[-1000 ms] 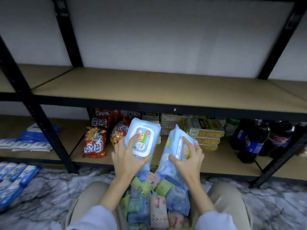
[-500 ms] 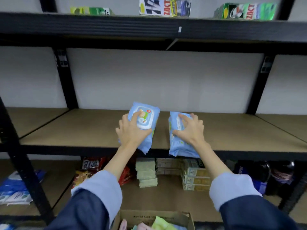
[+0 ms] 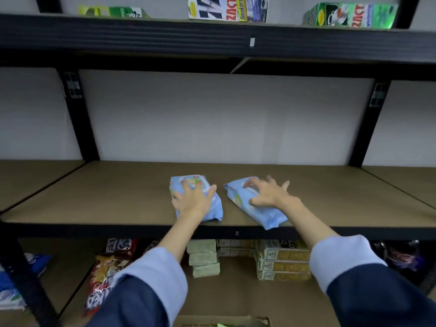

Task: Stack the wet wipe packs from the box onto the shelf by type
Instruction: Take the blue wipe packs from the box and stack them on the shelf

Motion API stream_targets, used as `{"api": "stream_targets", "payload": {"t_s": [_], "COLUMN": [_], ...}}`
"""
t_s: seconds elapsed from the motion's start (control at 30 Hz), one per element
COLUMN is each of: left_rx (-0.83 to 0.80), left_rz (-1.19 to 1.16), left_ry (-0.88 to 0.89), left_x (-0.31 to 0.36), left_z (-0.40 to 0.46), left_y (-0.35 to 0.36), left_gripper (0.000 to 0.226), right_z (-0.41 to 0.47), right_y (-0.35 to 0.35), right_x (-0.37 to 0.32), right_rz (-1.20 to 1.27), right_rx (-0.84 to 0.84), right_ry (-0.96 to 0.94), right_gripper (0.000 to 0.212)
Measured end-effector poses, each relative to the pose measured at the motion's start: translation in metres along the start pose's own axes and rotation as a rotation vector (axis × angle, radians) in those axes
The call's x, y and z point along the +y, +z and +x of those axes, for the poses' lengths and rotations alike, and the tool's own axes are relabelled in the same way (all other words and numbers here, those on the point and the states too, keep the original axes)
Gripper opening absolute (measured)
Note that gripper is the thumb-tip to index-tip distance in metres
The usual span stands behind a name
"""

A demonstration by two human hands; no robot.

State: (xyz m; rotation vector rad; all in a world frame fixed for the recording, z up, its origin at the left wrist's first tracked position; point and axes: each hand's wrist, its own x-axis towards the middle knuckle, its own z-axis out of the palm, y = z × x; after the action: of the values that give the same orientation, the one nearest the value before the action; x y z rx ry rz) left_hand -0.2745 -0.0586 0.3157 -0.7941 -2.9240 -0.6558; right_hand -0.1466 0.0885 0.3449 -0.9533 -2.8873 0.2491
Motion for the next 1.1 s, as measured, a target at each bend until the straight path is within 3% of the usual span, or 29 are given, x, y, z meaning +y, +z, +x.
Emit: {"api": "stream_targets", "payload": {"t_s": [0.07, 0.1, 0.2, 0.23, 0.3, 0.37, 0.47, 0.6, 0.67, 0.73, 0.8, 0.9, 1.0, 1.1], "left_rx": [0.054, 0.094, -0.051, -0.089, 0.008, 0.143, 0.144, -0.032, -0.186, -0.121, 0.095, 0.226, 0.244, 0.077], "left_rz": [0.021, 0.039, -0.033, -0.086, -0.101, -0.017, 0.032, -0.006, 0.007, 0.096, 0.282, 0.296, 0.157, 0.040], "left_ry": [0.099, 0.193, 0.393, 0.391, 0.321, 0.197, 0.088, 0.305, 0.402, 0.488, 0.543, 0.519, 0.578, 0.605], "left_x": [-0.012, -0.023, -0.051, -0.056, -0.054, -0.037, -0.012, -0.040, -0.064, -0.079, -0.081, -0.071, -0.067, -0.059], "left_z": [0.009, 0.016, 0.032, 0.032, 0.027, 0.015, 0.003, 0.018, 0.028, 0.034, 0.035, 0.029, 0.037, 0.040], "left_y": [-0.018, -0.023, -0.022, -0.016, -0.001, 0.012, 0.014, -0.011, -0.022, -0.023, -0.012, -0.001, 0.002, -0.002], "left_gripper": [0.054, 0.049, 0.043, 0.043, 0.043, 0.046, 0.059, 0.072, 0.102, 0.116, 0.102, 0.084, 0.089, 0.109], "right_z": [0.003, 0.003, 0.001, 0.000, 0.001, 0.000, -0.001, -0.001, -0.001, -0.001, -0.002, -0.002, 0.000, 0.004], "right_y": [-0.002, 0.000, 0.019, 0.025, 0.027, 0.018, 0.004, 0.004, 0.011, 0.019, 0.023, 0.022, 0.020, 0.020], "right_x": [-0.005, -0.008, -0.011, -0.008, 0.002, 0.016, 0.035, 0.041, 0.040, 0.042, 0.048, 0.057, 0.060, 0.059], "right_rz": [-0.036, -0.046, -0.187, -0.253, -0.288, -0.192, -0.109, -0.103, -0.050, -0.057, -0.051, 0.006, 0.046, 0.074], "right_rx": [0.054, 0.066, 0.097, 0.136, 0.189, 0.139, 0.023, 0.027, 0.039, 0.092, 0.148, 0.145, 0.127, 0.122], "right_ry": [0.055, 0.084, 0.111, 0.090, 0.017, -0.045, -0.045, -0.025, -0.032, -0.051, -0.079, -0.129, -0.160, -0.179], "right_gripper": [0.054, 0.065, 0.088, 0.085, 0.073, 0.066, 0.066, 0.084, 0.090, 0.081, 0.074, 0.074, 0.076, 0.076]}}
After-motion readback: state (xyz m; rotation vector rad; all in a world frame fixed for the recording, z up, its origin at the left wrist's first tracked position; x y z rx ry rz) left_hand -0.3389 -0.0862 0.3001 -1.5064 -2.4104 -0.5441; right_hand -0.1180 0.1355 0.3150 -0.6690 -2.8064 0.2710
